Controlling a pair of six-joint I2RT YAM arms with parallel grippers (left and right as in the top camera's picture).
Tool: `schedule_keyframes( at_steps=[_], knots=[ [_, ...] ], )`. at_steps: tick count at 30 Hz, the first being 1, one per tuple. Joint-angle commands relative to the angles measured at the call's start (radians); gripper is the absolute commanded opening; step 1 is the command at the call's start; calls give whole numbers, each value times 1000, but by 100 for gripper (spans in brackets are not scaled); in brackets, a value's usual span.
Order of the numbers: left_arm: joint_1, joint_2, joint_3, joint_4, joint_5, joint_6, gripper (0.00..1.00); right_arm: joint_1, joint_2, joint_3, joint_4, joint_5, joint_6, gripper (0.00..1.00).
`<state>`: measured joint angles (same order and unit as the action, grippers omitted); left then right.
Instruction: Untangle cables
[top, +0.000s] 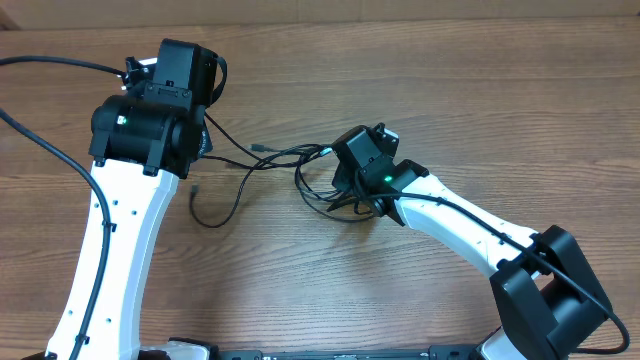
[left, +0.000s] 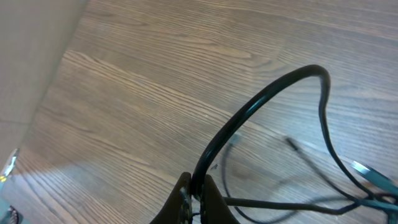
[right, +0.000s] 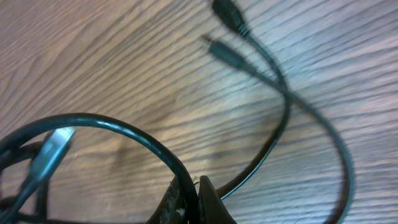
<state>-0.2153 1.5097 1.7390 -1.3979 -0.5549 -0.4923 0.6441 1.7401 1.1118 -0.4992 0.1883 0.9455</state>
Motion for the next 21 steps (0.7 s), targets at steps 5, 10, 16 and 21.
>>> schedule_keyframes(
  at_steps=[5,10,16,21],
  knots=[
    [14,7,-4,-5,-107,-39,8,0,-10,0,-13,280,19,4],
    [61,7,-4,-5,-68,-40,5,-8,-10,0,-28,286,20,4],
    [65,7,-4,21,124,6,8,-11,-10,0,-26,174,20,5],
    [65,34,-5,51,369,168,27,-14,-10,0,-15,-24,-1,4]
  ],
)
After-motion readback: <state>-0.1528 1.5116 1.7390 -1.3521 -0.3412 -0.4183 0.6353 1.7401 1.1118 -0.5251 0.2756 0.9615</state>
